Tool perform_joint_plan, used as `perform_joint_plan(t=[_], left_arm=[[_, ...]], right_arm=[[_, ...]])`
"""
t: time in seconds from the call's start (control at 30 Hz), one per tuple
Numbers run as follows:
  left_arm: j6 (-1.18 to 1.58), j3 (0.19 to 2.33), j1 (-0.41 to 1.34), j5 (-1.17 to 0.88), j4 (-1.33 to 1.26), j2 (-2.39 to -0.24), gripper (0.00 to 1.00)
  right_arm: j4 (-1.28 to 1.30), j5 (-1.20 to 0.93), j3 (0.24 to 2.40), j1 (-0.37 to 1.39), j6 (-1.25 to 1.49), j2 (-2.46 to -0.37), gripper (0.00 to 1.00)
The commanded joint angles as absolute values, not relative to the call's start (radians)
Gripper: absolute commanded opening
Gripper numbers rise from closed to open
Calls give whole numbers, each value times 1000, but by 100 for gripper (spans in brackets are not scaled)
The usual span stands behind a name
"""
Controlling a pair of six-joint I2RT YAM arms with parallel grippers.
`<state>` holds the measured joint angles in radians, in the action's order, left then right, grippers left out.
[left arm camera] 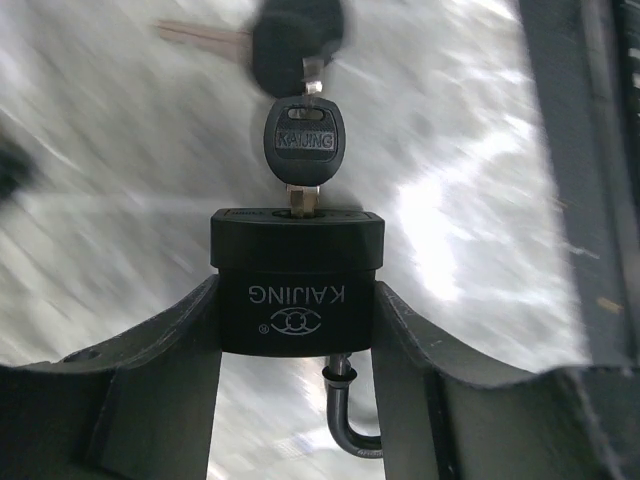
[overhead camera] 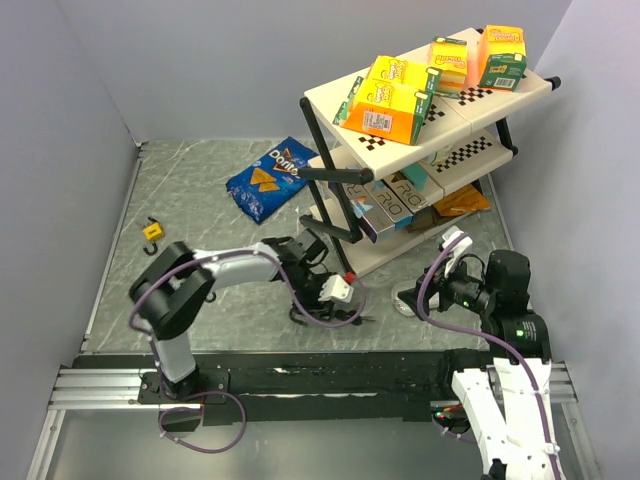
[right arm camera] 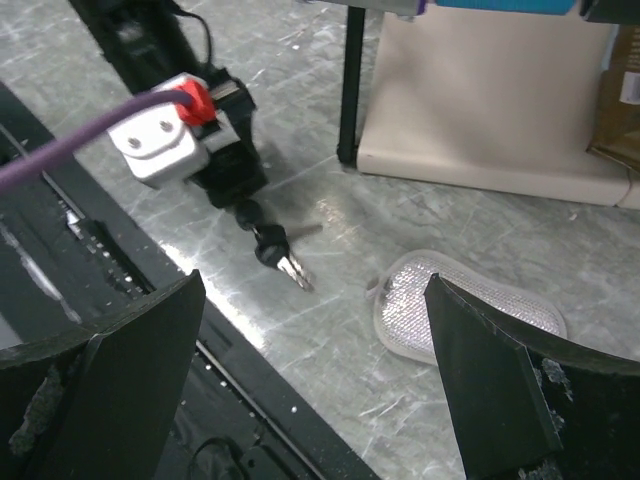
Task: Lock with the key
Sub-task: Pick up the lock from the center of the board, then lock the lock.
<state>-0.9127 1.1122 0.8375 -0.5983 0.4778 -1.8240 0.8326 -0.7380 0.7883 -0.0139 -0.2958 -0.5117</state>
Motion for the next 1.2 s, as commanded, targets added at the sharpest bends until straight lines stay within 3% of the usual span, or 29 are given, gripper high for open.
perform_joint_plan(t=[0.0,0.17,0.5,0.87,1.17], left_arm=[[-812,1043,841,-612,476,-1588,7],[-761,999,827,-588,544,-1399,1],[-675,971,796,-457,585,-1016,1],[-604,944,782,-282,581,-807,1],[-659,868,782,-169,540,-620,1]], right_arm=[[889,-810,893,-21,-333,-538,100],[980,-920,968,-18,-394,-637,100],[1049,-996,1051,104,-420,-724,99],[844,-729,1121,592,-201,-813,95],[510,-597,1152,779,-5,-957,93]])
